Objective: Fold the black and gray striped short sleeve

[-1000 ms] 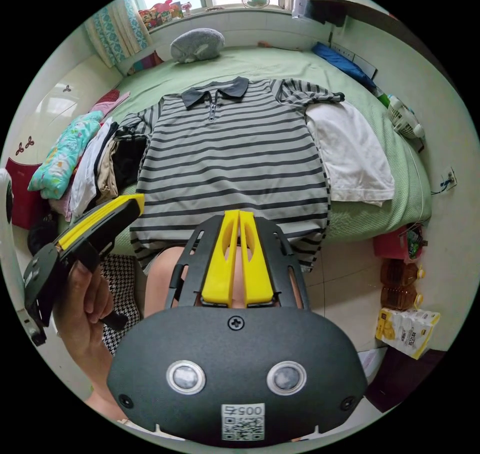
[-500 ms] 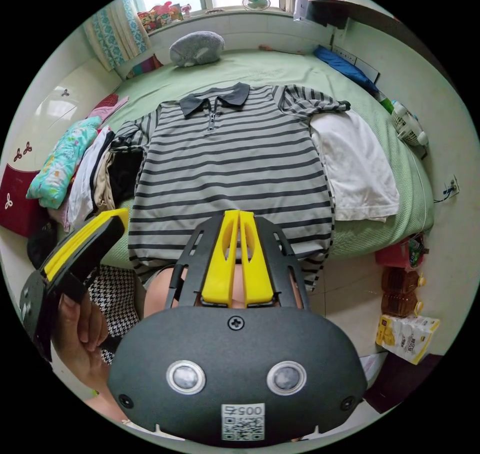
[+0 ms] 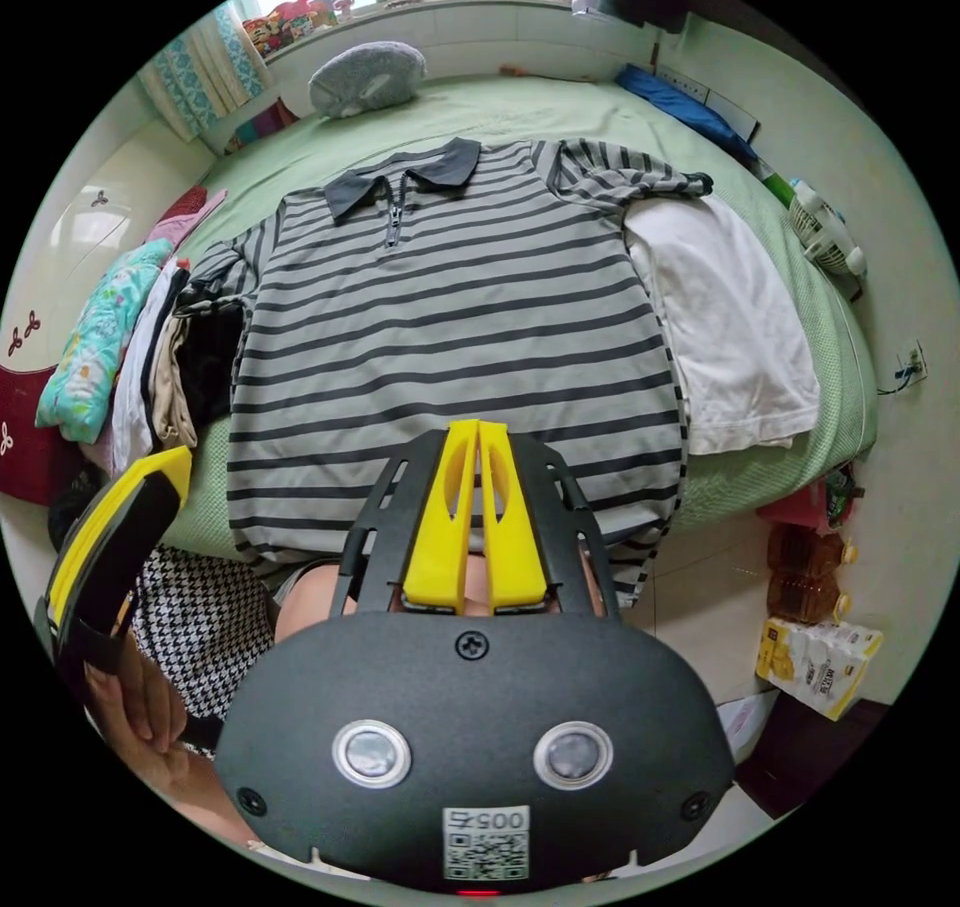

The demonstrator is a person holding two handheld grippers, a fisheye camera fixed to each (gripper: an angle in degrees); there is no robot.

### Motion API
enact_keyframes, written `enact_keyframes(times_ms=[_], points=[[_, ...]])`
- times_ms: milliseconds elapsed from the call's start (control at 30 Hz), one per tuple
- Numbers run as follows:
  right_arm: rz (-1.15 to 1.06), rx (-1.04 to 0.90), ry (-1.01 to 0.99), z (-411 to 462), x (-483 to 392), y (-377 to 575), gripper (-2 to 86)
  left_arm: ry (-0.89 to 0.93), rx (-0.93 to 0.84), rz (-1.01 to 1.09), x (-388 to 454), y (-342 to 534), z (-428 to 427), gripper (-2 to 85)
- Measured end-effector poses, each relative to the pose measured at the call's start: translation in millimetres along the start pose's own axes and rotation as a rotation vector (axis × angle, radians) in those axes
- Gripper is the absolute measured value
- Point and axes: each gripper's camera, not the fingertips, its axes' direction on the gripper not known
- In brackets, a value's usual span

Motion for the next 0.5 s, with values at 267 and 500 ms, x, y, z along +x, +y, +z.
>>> enact_keyframes(times_ms=[267,500], points=[[-0.005,0.006,-0.024,10,-6,-12,-1.0,0.000,0.019,0.027,11,-14,-17,-0.7],[-0.017,0.009,-0.009,16,-9,-14,-1.0,-0.007,-0.001,0.003,12,-23,-15,-0.7]])
